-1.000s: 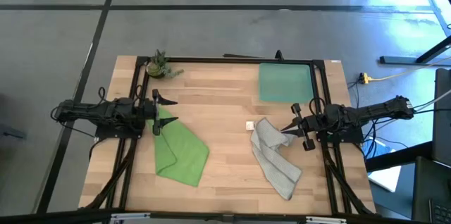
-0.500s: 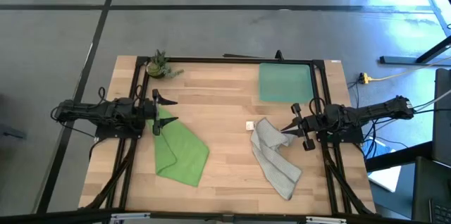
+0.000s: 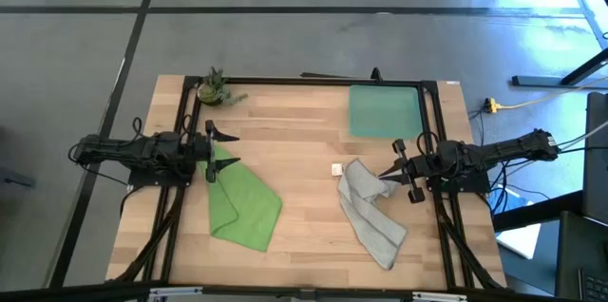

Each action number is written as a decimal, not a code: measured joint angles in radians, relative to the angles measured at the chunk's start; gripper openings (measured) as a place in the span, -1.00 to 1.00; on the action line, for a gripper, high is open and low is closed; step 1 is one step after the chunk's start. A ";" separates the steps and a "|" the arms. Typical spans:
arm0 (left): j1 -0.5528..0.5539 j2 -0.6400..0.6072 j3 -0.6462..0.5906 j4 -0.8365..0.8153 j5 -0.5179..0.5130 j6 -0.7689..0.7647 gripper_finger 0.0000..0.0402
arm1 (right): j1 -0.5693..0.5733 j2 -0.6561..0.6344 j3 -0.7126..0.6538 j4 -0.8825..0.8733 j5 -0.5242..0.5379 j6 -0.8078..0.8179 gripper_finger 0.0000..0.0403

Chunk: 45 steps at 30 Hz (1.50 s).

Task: Roll microfiber towels into tight, uniform cylinder then place into a basket
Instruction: Fold the green microfiber towel

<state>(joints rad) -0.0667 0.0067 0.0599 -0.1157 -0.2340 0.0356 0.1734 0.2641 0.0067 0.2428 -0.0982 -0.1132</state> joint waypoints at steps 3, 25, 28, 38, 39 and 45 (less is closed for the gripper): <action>0.000 0.000 0.000 0.003 0.000 -0.034 0.44 | 0.000 0.000 0.000 0.000 0.000 0.000 -0.86; 0.000 0.000 0.000 0.072 -0.131 -0.209 0.33 | 0.000 0.000 0.000 0.000 0.000 0.005 -0.86; 0.000 0.000 0.001 0.081 -0.113 -0.210 0.17 | 0.000 0.000 0.000 0.000 0.000 0.004 -0.86; -0.016 0.122 0.141 0.072 0.066 -0.281 -0.19 | 0.000 0.000 0.000 0.000 0.000 0.005 -0.86; -0.025 0.147 0.161 0.073 0.081 -0.281 -0.20 | 0.000 0.000 0.000 0.000 -0.001 0.004 -0.86; -0.096 0.304 0.249 0.040 0.106 -0.291 -0.21 | 0.000 0.000 0.000 0.049 -0.010 -0.002 -0.86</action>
<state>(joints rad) -0.1624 0.3110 0.3086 -0.0758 -0.1284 -0.2559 0.1734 0.2638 0.0071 0.2920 -0.1082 -0.1149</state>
